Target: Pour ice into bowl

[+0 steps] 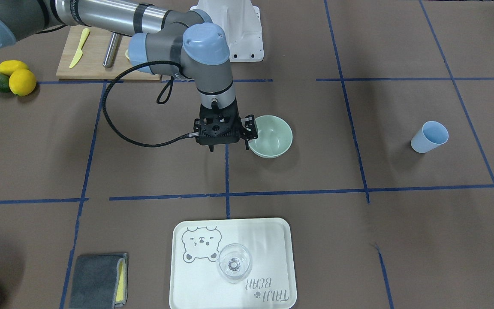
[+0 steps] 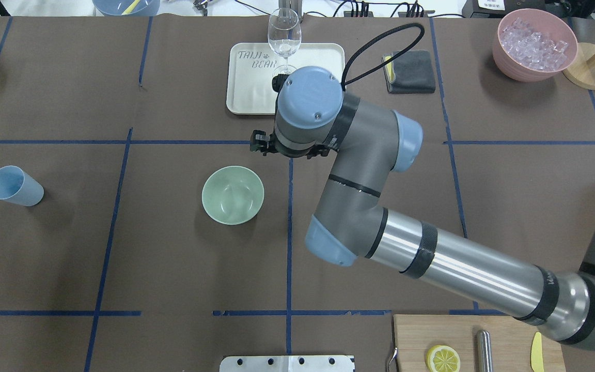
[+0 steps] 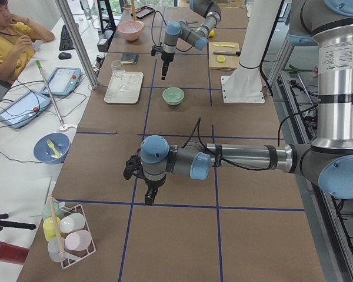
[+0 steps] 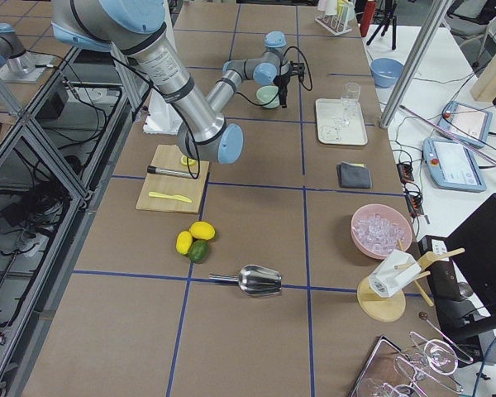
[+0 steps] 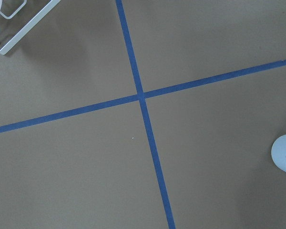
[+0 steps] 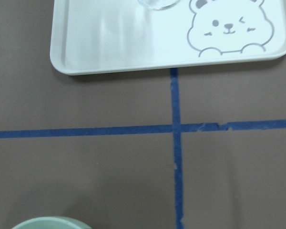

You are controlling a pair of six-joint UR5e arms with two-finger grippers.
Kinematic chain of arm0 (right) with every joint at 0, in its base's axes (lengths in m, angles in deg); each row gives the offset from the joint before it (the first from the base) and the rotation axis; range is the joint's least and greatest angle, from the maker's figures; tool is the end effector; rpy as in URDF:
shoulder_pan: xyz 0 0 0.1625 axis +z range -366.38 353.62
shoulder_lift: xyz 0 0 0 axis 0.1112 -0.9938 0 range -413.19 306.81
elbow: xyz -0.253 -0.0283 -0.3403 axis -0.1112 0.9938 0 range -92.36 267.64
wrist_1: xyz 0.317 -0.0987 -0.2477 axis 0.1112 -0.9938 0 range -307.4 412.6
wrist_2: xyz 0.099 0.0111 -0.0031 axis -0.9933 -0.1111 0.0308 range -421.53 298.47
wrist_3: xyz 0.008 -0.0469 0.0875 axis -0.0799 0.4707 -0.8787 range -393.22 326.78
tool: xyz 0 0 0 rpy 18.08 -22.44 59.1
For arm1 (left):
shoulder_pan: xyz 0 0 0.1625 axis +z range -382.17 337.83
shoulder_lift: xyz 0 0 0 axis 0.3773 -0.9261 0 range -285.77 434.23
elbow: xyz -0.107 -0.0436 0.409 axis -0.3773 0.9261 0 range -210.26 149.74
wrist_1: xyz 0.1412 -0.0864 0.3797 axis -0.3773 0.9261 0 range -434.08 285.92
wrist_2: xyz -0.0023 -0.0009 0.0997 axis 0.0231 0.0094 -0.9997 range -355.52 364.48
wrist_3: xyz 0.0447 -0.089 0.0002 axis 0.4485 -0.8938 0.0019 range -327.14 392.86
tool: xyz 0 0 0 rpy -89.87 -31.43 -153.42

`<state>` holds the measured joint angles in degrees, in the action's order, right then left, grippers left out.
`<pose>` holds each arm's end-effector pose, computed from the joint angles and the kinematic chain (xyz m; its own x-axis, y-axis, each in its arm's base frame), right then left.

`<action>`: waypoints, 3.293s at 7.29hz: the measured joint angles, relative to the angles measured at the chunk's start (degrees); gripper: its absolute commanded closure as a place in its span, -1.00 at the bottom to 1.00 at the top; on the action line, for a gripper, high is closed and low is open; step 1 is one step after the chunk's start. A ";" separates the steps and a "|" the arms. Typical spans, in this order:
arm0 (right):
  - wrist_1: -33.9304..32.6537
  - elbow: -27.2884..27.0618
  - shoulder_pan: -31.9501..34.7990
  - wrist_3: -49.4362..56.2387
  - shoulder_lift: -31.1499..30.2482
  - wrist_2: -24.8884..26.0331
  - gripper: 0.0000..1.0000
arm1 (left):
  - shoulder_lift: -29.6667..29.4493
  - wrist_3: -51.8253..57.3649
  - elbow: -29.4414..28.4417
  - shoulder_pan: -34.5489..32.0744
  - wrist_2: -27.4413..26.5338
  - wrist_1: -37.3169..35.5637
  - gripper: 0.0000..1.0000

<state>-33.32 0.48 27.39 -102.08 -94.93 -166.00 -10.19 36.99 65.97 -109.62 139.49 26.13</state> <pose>-0.5470 -0.4962 0.1528 0.6406 0.0084 0.7678 -0.1602 0.9794 0.1230 -0.0423 -0.4643 0.6314 0.6954 0.2349 -0.6791 -0.0941 0.9667 0.2380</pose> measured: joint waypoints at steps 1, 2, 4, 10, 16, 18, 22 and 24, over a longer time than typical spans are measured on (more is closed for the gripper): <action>-3.79 -4.33 3.22 5.27 -3.32 -3.16 -1.00 | -0.09 0.07 0.08 0.00 -0.03 0.21 -1.00; -5.40 -8.35 6.82 11.16 -7.83 -6.40 -1.00 | -0.19 0.09 0.13 0.00 -0.15 0.72 -1.00; -6.00 -12.37 17.18 26.71 -16.95 -15.63 -1.00 | -1.11 -0.34 0.71 0.01 -0.50 2.42 -1.00; -6.15 -9.97 46.70 76.36 -41.27 -26.26 -1.00 | -5.22 -0.96 0.65 0.14 -0.45 10.13 -1.00; -5.18 -6.72 51.94 82.68 -46.87 -27.05 -1.00 | -2.19 -17.83 2.37 1.92 -3.39 39.07 -1.00; -2.90 -7.00 52.24 81.81 -48.70 -27.54 -1.00 | 2.66 -28.28 5.73 7.59 -6.52 45.57 -1.00; -2.19 -7.06 52.35 81.18 -49.13 -27.72 -1.00 | 14.16 -55.29 10.59 32.37 -31.78 57.57 -1.00; -2.16 -7.10 52.36 81.16 -49.14 -27.72 -1.00 | 16.57 -63.44 10.59 43.38 -44.45 58.71 -1.00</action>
<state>-35.47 -6.62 79.75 -20.92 -144.07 -193.72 6.38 -26.45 76.56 -66.24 95.04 84.83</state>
